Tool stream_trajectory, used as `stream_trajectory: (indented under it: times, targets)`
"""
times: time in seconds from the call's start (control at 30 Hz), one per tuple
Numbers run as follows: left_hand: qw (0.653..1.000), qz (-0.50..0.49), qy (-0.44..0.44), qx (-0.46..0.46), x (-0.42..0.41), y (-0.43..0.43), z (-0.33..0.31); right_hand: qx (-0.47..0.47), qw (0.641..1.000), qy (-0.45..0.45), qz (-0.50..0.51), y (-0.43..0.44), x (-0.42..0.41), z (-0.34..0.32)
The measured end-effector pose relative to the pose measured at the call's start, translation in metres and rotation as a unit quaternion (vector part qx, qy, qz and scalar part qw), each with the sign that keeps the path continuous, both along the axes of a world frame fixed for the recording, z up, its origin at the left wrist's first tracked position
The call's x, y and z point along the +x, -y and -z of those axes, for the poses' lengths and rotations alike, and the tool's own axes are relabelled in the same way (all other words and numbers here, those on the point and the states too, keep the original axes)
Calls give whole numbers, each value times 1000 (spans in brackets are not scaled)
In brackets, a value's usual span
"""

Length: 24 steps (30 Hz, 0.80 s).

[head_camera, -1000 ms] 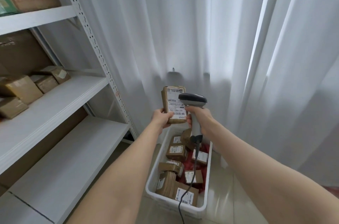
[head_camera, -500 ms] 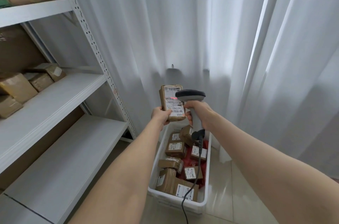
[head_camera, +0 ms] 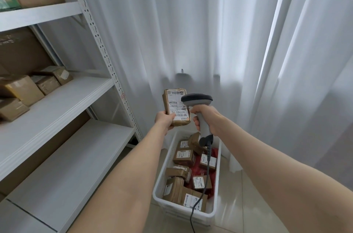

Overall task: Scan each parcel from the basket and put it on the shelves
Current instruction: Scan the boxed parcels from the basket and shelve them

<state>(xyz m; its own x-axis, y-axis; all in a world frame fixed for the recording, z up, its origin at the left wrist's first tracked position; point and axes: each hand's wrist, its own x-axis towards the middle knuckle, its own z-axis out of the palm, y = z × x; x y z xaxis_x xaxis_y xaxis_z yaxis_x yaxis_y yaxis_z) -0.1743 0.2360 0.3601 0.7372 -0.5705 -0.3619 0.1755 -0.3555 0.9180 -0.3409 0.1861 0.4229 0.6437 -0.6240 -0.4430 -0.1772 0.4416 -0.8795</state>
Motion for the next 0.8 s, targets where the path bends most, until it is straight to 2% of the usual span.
stream_trajectory:
  times: [0.23,0.43,0.63,0.8]
  targets:
    - [1000,-14,1,-1,1,-14,-7,24,999,35,29,-4,2,-1]
    - [999,-46,19,4,17,-57,-21,102,992,64,45,-18,25,6]
    - [993,-116,19,0,40,-123,-38,72,995,59,39,-48,63,17]
    - [984,-176,31,-11,56,-185,-49,93,994,57,-3,-81,92,23]
